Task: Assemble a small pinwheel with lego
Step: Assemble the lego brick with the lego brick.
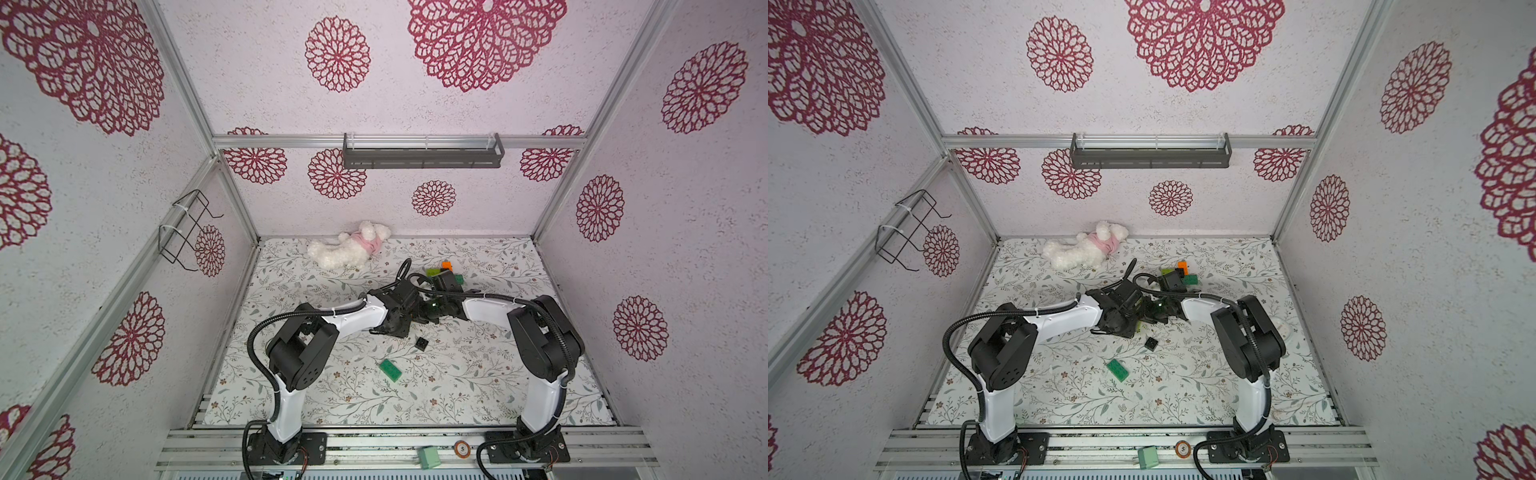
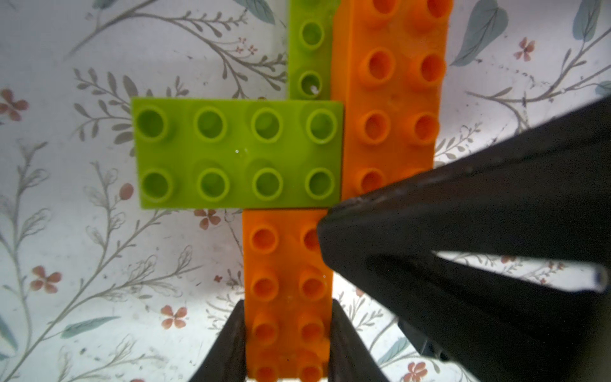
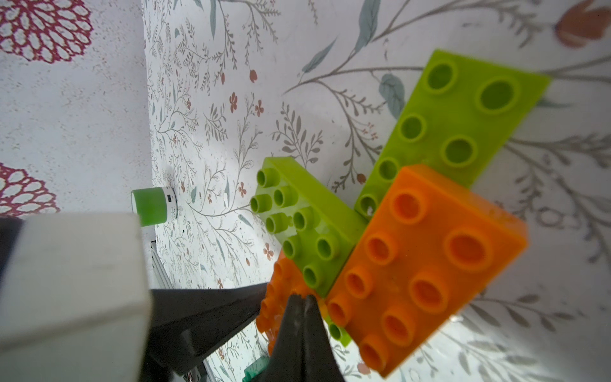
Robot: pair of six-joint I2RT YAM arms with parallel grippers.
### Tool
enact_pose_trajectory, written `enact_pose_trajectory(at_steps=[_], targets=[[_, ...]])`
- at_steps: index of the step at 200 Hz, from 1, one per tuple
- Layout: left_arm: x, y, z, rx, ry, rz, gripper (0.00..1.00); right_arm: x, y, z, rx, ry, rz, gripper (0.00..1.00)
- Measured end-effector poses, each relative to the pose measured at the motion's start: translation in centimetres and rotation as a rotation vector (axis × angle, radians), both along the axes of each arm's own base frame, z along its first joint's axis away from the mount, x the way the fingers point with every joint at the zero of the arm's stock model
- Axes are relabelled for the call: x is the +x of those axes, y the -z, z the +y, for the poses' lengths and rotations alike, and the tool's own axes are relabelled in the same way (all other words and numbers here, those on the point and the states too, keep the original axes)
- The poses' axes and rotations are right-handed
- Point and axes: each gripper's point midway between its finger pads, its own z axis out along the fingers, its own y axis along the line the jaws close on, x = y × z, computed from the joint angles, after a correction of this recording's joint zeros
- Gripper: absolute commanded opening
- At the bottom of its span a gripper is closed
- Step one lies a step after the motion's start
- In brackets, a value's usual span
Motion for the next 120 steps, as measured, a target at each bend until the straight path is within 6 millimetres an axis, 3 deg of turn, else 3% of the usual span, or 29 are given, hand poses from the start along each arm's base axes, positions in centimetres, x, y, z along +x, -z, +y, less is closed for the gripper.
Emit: enact_pose_trajectory(at_steps=[35,79,102,120], targets=[[-0.7,1.4,0.5,0.004,0.006,0.014,0.50,0.1,0.0,-0.1,-0.004,0.003,-0.001,0.00],[-0.9,0.8,0.8,-0.022,0.002,-0.018,0.50,0.1,0.0,-0.1,-0.004,0.003,-0.001,0.00],[-1.4,0.3,1.2,-0.053,0.003,-0.044,0.59,0.1,0.0,0.0,-0.003,0.003,-0.002,0.00],[-1.8,-0.4,1.6,-0.076,0.006,-0.070,0.59,0.1,0.0,0.0,-0.002,0.003,-0.002,0.00]])
